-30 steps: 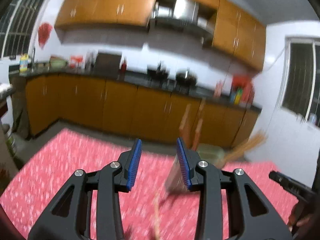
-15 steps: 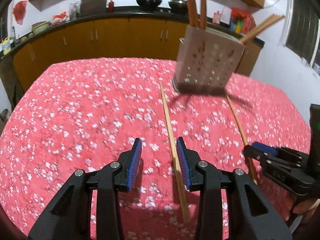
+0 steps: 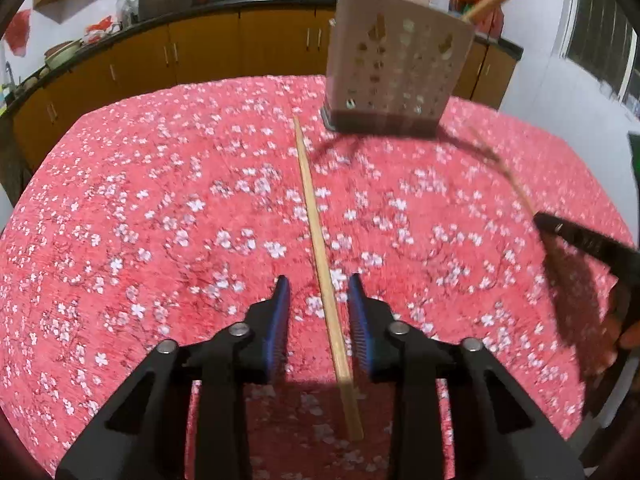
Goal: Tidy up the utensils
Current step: 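Grasp the last chopstick with the left tool while the right tool grasps another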
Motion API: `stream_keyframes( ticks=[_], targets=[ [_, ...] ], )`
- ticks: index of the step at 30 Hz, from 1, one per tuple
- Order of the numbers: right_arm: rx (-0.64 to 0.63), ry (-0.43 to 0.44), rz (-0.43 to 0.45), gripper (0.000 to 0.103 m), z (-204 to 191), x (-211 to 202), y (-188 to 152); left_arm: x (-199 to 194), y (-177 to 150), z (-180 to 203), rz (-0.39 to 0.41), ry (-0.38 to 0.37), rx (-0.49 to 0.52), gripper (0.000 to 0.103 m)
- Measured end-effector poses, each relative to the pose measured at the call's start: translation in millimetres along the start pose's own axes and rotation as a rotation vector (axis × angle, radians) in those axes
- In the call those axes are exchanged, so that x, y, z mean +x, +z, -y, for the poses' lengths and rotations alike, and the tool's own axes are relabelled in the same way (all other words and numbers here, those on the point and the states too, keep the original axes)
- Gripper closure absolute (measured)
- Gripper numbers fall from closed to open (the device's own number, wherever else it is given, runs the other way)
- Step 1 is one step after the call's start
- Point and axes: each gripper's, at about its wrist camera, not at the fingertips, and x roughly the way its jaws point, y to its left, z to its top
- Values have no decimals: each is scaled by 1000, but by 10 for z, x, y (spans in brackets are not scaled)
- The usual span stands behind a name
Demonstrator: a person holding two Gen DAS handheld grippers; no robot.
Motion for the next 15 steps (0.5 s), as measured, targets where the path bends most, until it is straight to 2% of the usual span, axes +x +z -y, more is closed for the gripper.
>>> stream_keyframes(
  ticks=[3,5,11,15],
  targets=[
    [-14,7,1,95,25,-14,-23,22,14,35,0,45,29,89],
    [-28,22,0,95,0,-19,-32,56,65,3,-4,47,21,94],
    [-82,54,1,95,-192,3,-4,225,314,-264,-9,75,-57,95],
    [-115,29,16,95,-290,121,113,298,423,-421,1,110,-86,95]
  ],
)
